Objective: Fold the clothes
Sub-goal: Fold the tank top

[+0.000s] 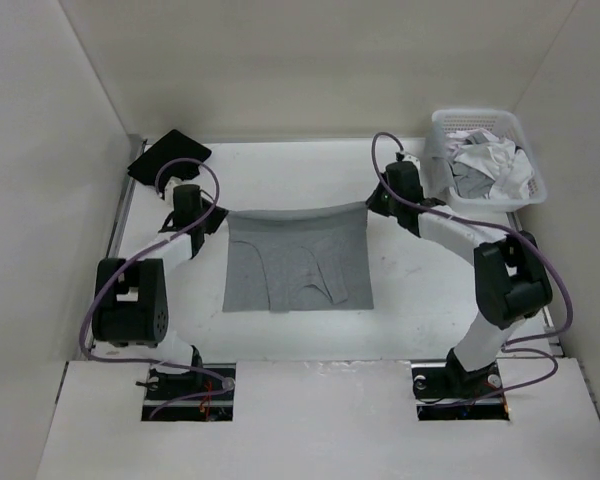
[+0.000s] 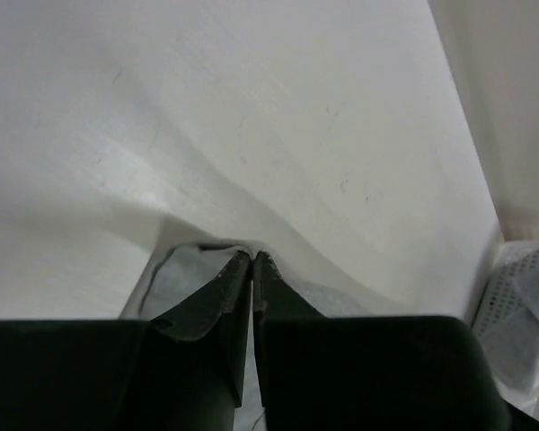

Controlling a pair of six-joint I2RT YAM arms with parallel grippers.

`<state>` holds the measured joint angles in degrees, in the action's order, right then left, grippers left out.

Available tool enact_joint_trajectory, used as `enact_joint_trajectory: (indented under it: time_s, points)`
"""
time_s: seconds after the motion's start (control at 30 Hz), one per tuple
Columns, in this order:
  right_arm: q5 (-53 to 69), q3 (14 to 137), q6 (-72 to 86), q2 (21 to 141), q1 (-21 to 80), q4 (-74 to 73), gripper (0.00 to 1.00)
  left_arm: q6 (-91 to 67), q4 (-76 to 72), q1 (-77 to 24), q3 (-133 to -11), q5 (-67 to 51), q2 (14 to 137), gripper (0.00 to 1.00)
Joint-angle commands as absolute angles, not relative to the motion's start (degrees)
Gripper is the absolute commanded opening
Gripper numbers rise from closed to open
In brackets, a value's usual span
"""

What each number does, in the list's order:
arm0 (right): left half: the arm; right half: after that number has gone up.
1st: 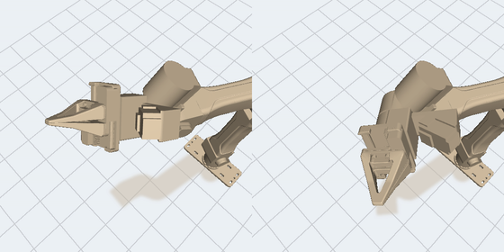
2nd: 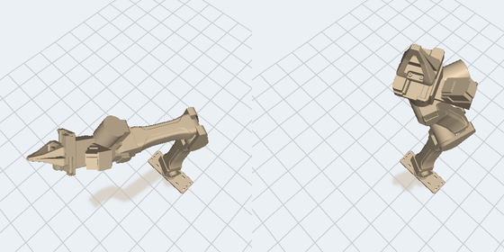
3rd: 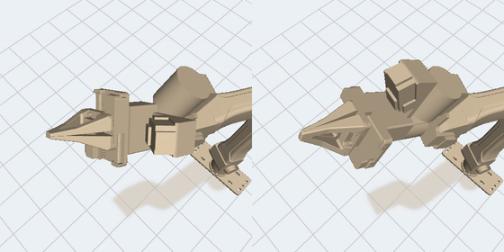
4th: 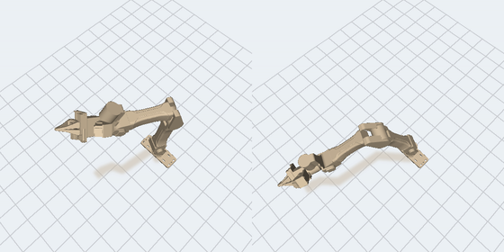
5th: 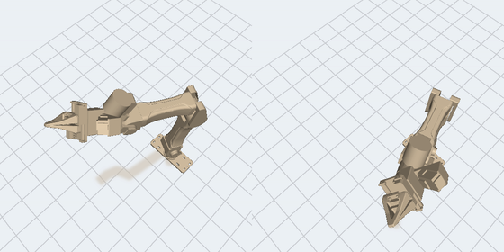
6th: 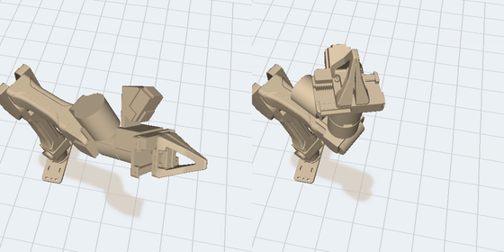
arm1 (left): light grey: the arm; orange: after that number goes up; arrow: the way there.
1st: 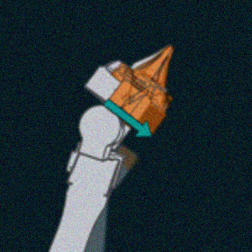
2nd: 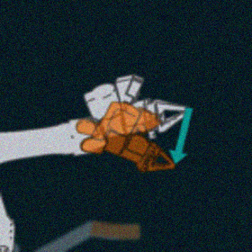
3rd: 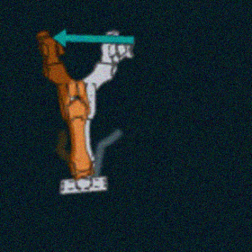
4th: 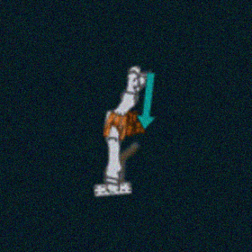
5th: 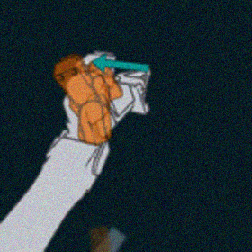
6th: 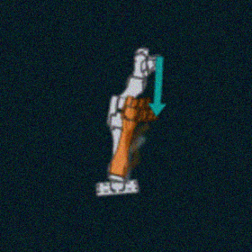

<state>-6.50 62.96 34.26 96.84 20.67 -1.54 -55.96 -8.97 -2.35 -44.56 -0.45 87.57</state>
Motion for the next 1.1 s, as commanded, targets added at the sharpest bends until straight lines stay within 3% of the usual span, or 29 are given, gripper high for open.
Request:
enact_joint_trajectory:
  time_s: [0.0,0.13,0.37,0.73,0.87,1.07]
  points:
    - [-3.0,68.9,33.7,96.1,18.8,3.6,0.03,-57.6,-18.3,-1.8,-52.3,-1.5,88.6,0.03]
    - [-3.7,62.9,34.4,90.0,18.8,4.1,0.03,-57.0,-18.9,-3.7,-48.2,-0.4,84.1,0.03]
    - [-4.9,41.2,38.7,72.5,20.4,8.9,0.03,-58.4,-21.3,-4.3,-26.8,-0.6,66.7,0.03]
    - [-16.6,23.1,43.9,47.8,35.0,-4.0,0.03,-58.4,-8.4,-2.0,-14.5,-5.6,38.6,0.04]
    - [-18.8,20.9,48.9,44.7,40.4,-8.0,0.03,-59.3,-5.8,-1.8,-10.4,-7.8,34.8,0.04]
    - [-19.8,19.2,56.0,49.3,43.7,-9.8,0.03,-59.9,-1.1,0.7,-4.3,-8.7,30.4,0.07]
